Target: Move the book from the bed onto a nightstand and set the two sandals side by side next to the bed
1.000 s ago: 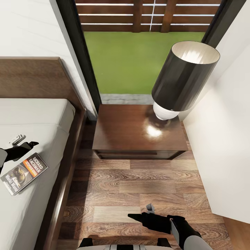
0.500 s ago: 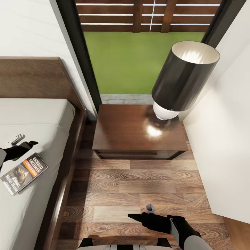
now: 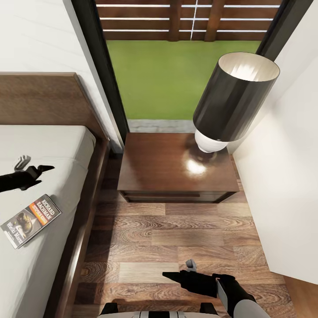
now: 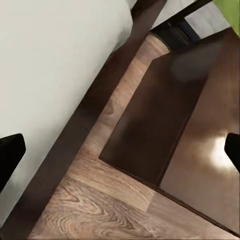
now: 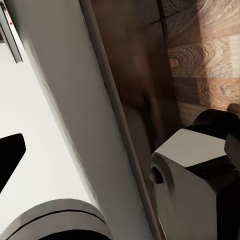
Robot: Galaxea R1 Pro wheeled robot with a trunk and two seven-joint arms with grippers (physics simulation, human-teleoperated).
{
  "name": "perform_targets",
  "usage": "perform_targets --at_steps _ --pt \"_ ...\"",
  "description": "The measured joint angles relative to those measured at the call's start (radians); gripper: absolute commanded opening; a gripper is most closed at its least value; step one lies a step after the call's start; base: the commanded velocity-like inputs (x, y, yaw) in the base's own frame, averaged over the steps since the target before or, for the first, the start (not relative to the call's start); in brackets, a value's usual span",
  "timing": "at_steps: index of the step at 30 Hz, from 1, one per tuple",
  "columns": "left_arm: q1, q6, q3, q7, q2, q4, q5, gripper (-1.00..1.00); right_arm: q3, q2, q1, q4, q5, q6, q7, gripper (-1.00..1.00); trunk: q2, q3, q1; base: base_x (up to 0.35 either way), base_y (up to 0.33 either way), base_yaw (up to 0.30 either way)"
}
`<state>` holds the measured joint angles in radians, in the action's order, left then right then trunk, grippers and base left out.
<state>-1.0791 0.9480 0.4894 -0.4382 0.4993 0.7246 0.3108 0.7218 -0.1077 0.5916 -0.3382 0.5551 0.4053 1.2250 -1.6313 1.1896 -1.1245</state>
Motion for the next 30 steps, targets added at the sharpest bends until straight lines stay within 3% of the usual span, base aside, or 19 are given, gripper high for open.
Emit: perform_targets --at_steps 5,7,15,30 --pt "0.001 0.04 -0.006 -0.128 -0.003 0.029 0.0 1.0 0.0 0.0 0.0 0.0 0.0 0.0 0.0 1.0 0.0 0.0 0.0 0.0 0.0 0.0" --pt "0.001 0.042 -0.016 -0.147 -0.007 0.029 -0.001 1.0 0.0 0.0 0.0 0.0 0.0 0.0 0.0 1.0 0.0 0.0 0.0 0.0 0.0 0.0" --pt "0.006 0.042 -0.04 -0.16 -0.018 0.024 -0.004 1.0 0.0 0.0 0.0 0.0 0.0 0.0 0.0 1.0 0.0 0.0 0.0 0.0 0.0 0.0" --pt "0.012 0.036 -0.041 -0.159 -0.034 -0.019 -0.007 1.0 0.0 0.0 0.0 0.0 -0.001 0.0 0.0 1.0 0.0 -0.015 0.0 0.0 0.0 -0.032"
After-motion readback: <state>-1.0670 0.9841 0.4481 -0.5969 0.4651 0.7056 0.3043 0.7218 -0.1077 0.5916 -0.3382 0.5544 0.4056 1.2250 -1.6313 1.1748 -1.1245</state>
